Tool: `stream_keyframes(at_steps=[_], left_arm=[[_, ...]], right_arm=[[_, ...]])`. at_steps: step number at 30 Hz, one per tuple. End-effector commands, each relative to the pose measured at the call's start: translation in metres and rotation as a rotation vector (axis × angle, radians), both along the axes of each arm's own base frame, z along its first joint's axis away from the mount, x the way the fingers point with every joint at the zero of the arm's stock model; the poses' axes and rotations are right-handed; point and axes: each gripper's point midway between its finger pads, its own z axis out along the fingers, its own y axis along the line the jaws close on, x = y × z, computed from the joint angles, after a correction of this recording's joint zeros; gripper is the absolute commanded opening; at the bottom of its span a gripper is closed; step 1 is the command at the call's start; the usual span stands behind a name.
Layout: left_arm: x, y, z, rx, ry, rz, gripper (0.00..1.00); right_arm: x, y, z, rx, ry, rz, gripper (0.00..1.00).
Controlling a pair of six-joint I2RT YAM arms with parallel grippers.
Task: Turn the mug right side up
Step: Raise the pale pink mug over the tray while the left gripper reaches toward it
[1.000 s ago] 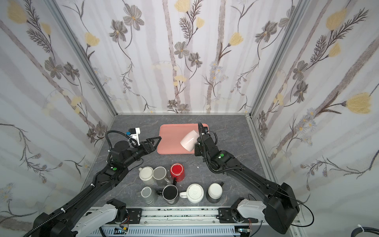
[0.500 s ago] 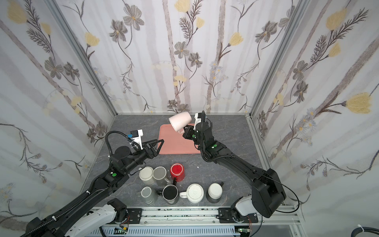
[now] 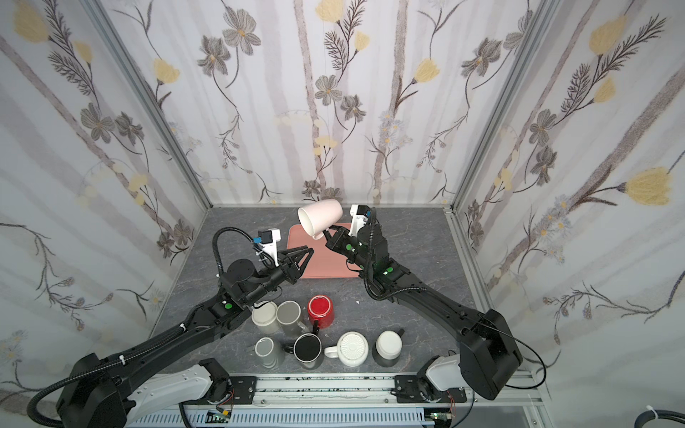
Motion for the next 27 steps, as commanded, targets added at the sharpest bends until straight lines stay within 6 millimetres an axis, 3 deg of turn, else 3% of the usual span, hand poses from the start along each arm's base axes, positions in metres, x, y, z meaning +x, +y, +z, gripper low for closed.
stream_keyframes(at_steps=[1,5,15,22,27], left_arm=[[0.002,0.0,0.027,-0.037,-0.114,0.025,0.41],[0.0,-0.005,0.035,-0.031,-0.16,0.028,0.44],[0.009,-0.012,0.038,0.024,-0.172,0.06,0.35],[0.015,-0.014,0.032,0.072,-0.16,0.096,0.35],[0.015,-0.016,0.031,0.077,-0.16,0.102,0.24]], right_arm=[[-0.013,-0.001,0.039,0.132,-0.083,0.035,0.0],[-0.019,-0.004,0.04,0.145,-0.081,0.042,0.0],[-0.027,0.001,0.035,0.213,-0.05,0.09,0.0],[-0.035,0.003,0.043,0.256,-0.048,0.125,0.0],[-0.039,0.007,0.042,0.26,-0.042,0.141,0.0]])
